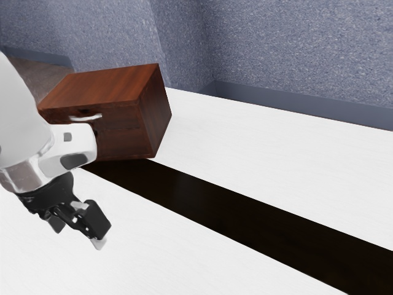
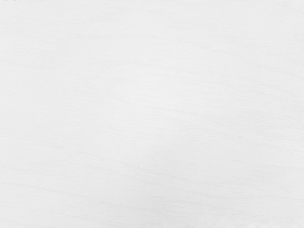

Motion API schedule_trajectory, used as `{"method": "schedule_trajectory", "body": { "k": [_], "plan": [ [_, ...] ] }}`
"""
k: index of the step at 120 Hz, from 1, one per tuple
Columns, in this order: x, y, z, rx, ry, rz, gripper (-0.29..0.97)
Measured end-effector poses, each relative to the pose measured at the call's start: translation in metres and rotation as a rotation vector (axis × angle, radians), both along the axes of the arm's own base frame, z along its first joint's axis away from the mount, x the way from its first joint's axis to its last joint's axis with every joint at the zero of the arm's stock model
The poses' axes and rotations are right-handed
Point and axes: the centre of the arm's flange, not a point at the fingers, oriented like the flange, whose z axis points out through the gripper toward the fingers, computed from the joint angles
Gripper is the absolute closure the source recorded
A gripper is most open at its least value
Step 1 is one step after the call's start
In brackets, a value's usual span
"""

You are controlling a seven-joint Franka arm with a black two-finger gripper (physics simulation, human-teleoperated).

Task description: Pull the drawer handle with one arm to open the drawer

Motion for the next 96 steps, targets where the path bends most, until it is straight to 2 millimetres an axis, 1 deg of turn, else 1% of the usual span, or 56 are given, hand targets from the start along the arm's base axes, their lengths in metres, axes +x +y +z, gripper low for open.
{"method": "schedule_trajectory", "body": {
  "k": [6,14,25,40,44,50,54,59,64,74,79,86,96],
  "plan": [
    [-0.016,-0.005,-0.01,-0.015,-0.029,-0.045,0.0],
    [-0.027,0.004,-0.013,-0.011,-0.072,-0.11,0.0],
    [-0.035,0.018,-0.01,0.07,-0.087,-0.241,0.0],
    [-0.034,0.037,-0.007,0.161,-0.065,-0.433,0.0],
    [-0.026,0.05,-0.011,0.173,-0.045,-0.459,0.0],
    [-0.009,0.076,-0.019,0.196,-0.013,-0.462,0.0],
    [0.001,0.098,-0.026,0.2,0.007,-0.444,0.0],
    [0.009,0.125,-0.032,0.209,0.026,-0.402,0.0],
    [0.015,0.142,-0.035,0.22,0.035,-0.377,0.0],
    [0.026,0.162,-0.028,0.22,0.002,-0.412,0.0],
    [0.035,0.173,-0.024,0.212,-0.014,-0.448,0.0],
    [0.047,0.187,-0.023,0.211,-0.033,-0.505,0.0],
    [0.055,0.197,-0.022,0.24,-0.059,-0.587,0.0]
  ]
}}
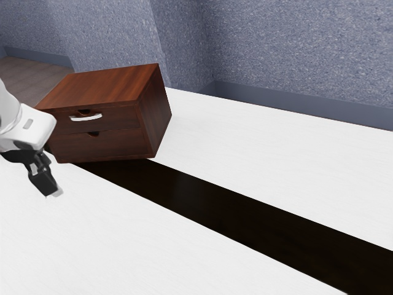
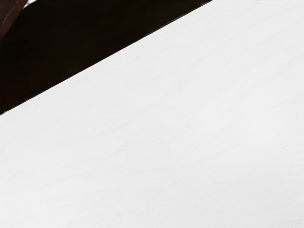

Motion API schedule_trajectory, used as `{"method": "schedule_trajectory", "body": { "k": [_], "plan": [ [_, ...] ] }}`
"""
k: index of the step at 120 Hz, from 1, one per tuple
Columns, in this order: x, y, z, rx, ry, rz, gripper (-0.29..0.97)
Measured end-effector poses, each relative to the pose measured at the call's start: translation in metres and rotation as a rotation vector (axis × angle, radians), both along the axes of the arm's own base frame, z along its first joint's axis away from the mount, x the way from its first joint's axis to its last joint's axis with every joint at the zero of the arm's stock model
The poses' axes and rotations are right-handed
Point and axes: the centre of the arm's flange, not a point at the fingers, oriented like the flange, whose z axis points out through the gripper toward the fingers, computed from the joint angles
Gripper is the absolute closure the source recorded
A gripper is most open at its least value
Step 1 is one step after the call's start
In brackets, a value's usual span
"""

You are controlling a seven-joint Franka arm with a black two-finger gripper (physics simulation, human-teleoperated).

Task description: Pull the drawer handle with one arm to open the drawer

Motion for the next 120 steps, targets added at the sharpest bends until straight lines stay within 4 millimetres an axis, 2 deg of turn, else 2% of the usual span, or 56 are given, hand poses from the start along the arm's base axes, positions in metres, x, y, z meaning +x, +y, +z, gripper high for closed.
{"method": "schedule_trajectory", "body": {
  "k": [17,36,50,61,82,97,120],
  "plan": [
    [0.006,0.006,0.006,0.069,-0.027,-0.141,0.0],
    [0.017,0.016,0.003,0.142,-0.016,-0.269,0.0],
    [0.04,0.02,-0.003,0.198,-0.014,-0.35,0.0],
    [0.057,0.035,-0.004,0.224,-0.029,-0.386,0.0],
    [0.071,0.069,0.002,0.265,-0.044,-0.409,0.0],
    [0.078,0.096,-0.01,0.251,-0.039,-0.421,0.0],
    [0.096,0.111,-0.034,0.224,-0.033,-0.471,0.0]
  ]
}}
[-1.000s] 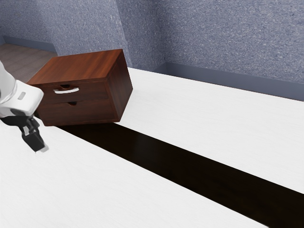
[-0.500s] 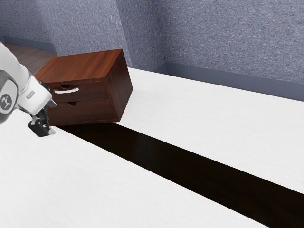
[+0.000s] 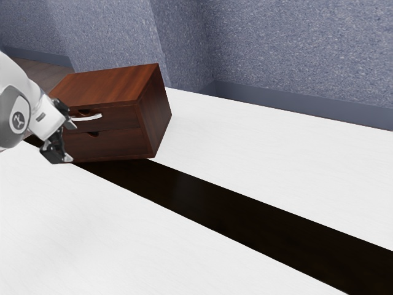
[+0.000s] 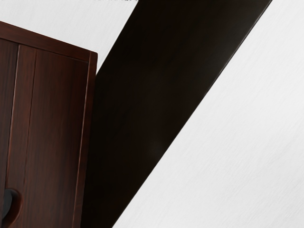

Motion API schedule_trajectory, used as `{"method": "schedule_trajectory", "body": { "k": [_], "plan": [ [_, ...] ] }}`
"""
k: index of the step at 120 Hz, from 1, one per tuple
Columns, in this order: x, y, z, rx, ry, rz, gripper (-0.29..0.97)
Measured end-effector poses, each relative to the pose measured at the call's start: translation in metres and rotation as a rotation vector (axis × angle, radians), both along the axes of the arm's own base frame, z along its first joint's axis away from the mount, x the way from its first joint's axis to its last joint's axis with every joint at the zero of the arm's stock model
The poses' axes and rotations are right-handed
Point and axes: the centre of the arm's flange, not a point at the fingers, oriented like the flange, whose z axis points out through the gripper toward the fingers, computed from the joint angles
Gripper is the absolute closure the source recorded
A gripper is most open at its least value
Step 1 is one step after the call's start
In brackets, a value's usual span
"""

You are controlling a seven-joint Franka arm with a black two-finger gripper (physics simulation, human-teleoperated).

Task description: Pull the drawer handle with one arm to open the drawer

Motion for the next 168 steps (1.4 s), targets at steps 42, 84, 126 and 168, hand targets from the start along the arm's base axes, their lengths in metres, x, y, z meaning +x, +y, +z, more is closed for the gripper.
{"method": "schedule_trajectory", "body": {
  "k": [42,84,126,168],
  "plan": [
    [0.023,0.029,-0.008,-0.026,-0.025,-0.04,0.0],
    [0.032,0.051,-0.011,-0.019,-0.025,-0.053,0.0],
    [0.051,0.086,-0.016,-0.037,-0.049,-0.056,0.0],
    [0.058,0.108,-0.018,-0.033,-0.059,-0.049,0.0]
  ]
}}
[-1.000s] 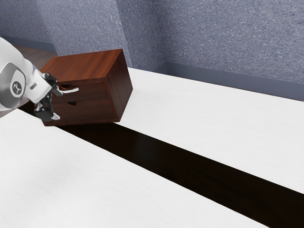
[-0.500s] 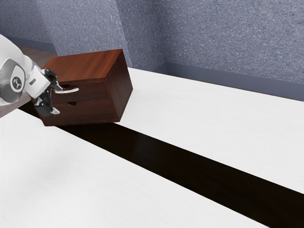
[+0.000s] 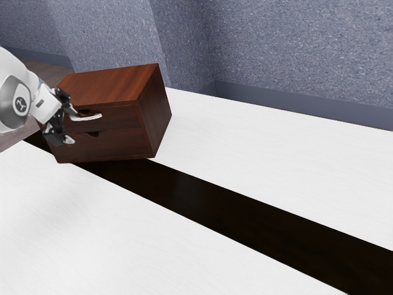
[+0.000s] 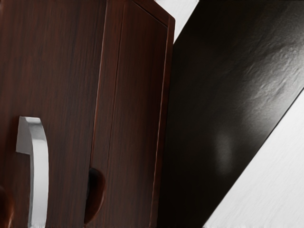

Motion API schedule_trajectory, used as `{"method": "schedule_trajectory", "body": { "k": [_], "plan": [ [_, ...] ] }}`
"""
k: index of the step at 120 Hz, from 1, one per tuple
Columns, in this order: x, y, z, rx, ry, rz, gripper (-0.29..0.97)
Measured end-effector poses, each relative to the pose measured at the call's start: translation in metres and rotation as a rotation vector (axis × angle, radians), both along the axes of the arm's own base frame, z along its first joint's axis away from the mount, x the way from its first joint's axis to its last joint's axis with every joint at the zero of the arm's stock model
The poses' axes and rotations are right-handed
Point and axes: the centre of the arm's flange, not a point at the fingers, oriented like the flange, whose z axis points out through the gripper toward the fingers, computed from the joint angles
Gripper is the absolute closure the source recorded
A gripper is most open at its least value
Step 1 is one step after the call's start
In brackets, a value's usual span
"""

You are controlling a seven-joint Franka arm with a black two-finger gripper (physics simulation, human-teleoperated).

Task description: Pull the drawer handle with one arm to open the drawer

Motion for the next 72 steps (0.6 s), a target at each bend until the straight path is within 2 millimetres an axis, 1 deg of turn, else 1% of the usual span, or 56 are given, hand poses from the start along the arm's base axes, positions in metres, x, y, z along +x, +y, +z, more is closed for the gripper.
{"method": "schedule_trajectory", "body": {
  "k": [14,23,33,44,58,72],
  "plan": [
    [0.013,0.003,-0.004,-0.006,-0.008,-0.013,0.0],
    [0.02,0.01,-0.013,0.007,0.012,-0.004,0.0],
    [0.023,0.017,-0.02,0.013,0.025,0.007,0.0],
    [0.025,0.02,-0.023,0.013,0.029,0.01,0.0],
    [0.028,0.019,-0.022,0.014,0.027,0.008,0.0],
    [0.029,0.02,-0.026,0.007,0.032,0.01,0.0]
  ]
}}
